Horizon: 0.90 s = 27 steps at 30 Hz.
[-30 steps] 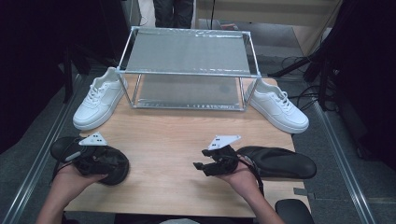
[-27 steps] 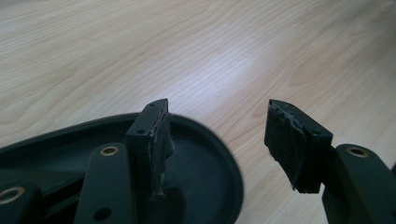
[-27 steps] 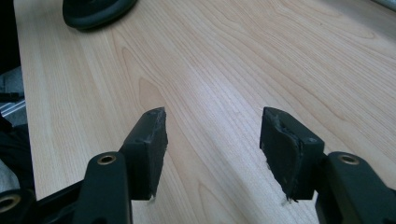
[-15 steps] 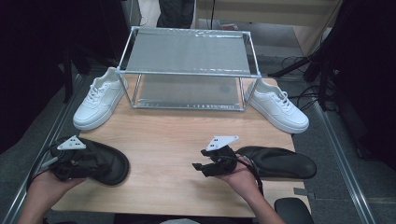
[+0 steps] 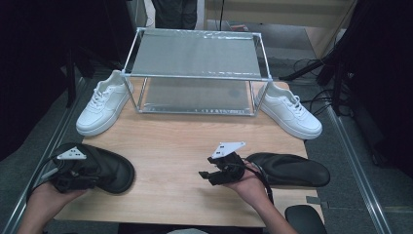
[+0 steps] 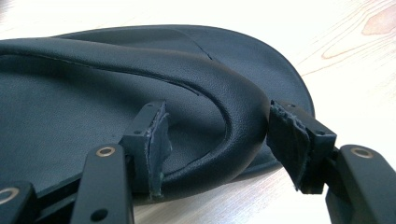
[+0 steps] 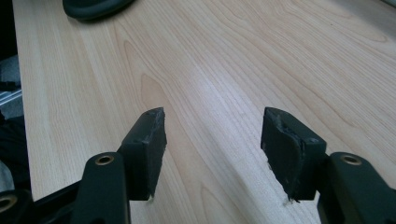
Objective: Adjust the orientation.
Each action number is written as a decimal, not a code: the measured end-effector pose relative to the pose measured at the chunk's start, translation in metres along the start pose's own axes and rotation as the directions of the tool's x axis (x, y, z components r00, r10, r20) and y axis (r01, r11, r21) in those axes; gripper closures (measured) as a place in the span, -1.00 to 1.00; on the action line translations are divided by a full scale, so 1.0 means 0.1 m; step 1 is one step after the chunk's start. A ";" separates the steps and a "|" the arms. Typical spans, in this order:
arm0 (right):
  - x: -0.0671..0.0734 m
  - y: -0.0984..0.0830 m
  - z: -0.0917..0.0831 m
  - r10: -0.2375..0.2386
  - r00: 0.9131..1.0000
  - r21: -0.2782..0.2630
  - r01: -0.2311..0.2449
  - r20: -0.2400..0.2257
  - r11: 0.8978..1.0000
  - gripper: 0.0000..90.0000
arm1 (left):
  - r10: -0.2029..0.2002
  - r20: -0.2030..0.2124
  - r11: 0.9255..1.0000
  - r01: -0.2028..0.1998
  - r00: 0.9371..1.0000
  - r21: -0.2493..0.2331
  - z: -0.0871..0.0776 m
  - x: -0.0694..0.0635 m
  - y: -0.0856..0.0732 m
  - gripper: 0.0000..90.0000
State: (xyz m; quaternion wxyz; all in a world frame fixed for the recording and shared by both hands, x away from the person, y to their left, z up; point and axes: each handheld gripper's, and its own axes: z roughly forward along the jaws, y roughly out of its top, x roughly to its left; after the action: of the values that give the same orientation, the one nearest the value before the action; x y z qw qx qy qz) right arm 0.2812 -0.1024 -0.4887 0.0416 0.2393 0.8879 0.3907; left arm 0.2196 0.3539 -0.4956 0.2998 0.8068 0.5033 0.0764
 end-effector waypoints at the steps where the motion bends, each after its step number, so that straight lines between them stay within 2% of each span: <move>1: 0.00 0.00 0.00 0.000 1.000 0.000 0.000 0.000 1.000 -0.08 | 0.000 0.000 1.000 0.000 1.000 0.000 0.00 0.00 0.00 -0.13; 6: 0.02 0.00 0.02 -0.013 1.000 0.010 0.013 0.000 1.000 -0.09 | 0.012 0.010 1.000 -0.012 1.000 0.006 0.03 -0.02 0.00 -0.12; 7: 0.02 0.00 0.02 -0.016 1.000 0.012 0.016 0.001 1.000 -0.09 | 0.019 0.029 1.000 -0.020 0.999 0.020 0.07 -0.03 0.00 -0.12; 8: 0.02 0.00 0.02 -0.016 1.000 0.012 0.016 0.001 1.000 -0.09 | 0.019 0.029 1.000 -0.020 0.999 0.020 0.07 -0.03 0.00 -0.12; 9: 0.03 0.00 0.03 -0.017 1.000 0.015 0.017 -0.001 1.000 -0.09 | 0.025 0.029 0.999 -0.026 0.999 0.042 0.11 -0.04 0.01 -0.12; 11: 0.04 0.00 0.03 -0.016 1.000 0.019 0.016 0.001 1.000 -0.09 | 0.062 0.000 0.995 -0.061 0.998 0.084 0.20 -0.08 0.02 -0.13; 15: 0.04 0.00 0.03 -0.025 1.000 0.022 0.025 -0.001 0.999 -0.09 | 0.041 0.025 0.997 -0.043 0.999 0.057 0.20 -0.07 0.05 0.14; 16: 0.04 0.00 0.03 -0.025 1.000 0.022 0.025 -0.001 0.999 -0.09 | 0.056 0.034 0.997 -0.058 0.998 0.052 0.20 -0.06 0.05 0.14; 18: 0.04 0.00 0.03 -0.028 1.000 0.022 0.028 0.000 0.999 -0.09 | 0.068 0.050 0.997 -0.070 0.996 0.041 0.18 -0.07 0.05 0.34; 21: 0.04 0.01 0.03 -0.026 1.000 0.021 0.026 0.001 0.999 -0.09 | 0.050 0.060 0.997 -0.053 0.997 0.048 0.17 -0.07 0.07 0.37; 23: 0.04 0.01 0.03 -0.024 1.000 0.019 0.024 0.000 1.000 -0.09 | 0.031 0.068 0.999 -0.033 0.997 0.036 0.14 -0.06 0.08 0.39; 24: 0.04 0.00 0.03 -0.024 1.000 0.019 0.024 0.000 1.000 -0.09 | 0.014 0.071 1.000 -0.016 0.997 0.026 0.12 -0.06 0.10 0.39; 25: 0.04 0.01 0.03 -0.023 1.000 0.018 0.023 0.000 1.000 -0.09 | -0.023 0.082 1.000 0.022 0.996 0.007 0.07 -0.06 0.14 0.40; 27: 0.04 0.01 0.02 -0.025 1.000 0.012 0.025 -0.002 1.000 -0.09 | -0.023 0.079 1.000 0.023 0.997 -0.004 0.04 -0.07 0.16 0.41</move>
State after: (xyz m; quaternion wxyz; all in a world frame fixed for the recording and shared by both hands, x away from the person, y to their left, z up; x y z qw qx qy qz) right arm 0.2788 -0.0989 -0.4893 0.0440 0.2282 0.8932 0.3850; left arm 0.2299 0.3409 -0.4888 0.3220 0.8028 0.5001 0.0423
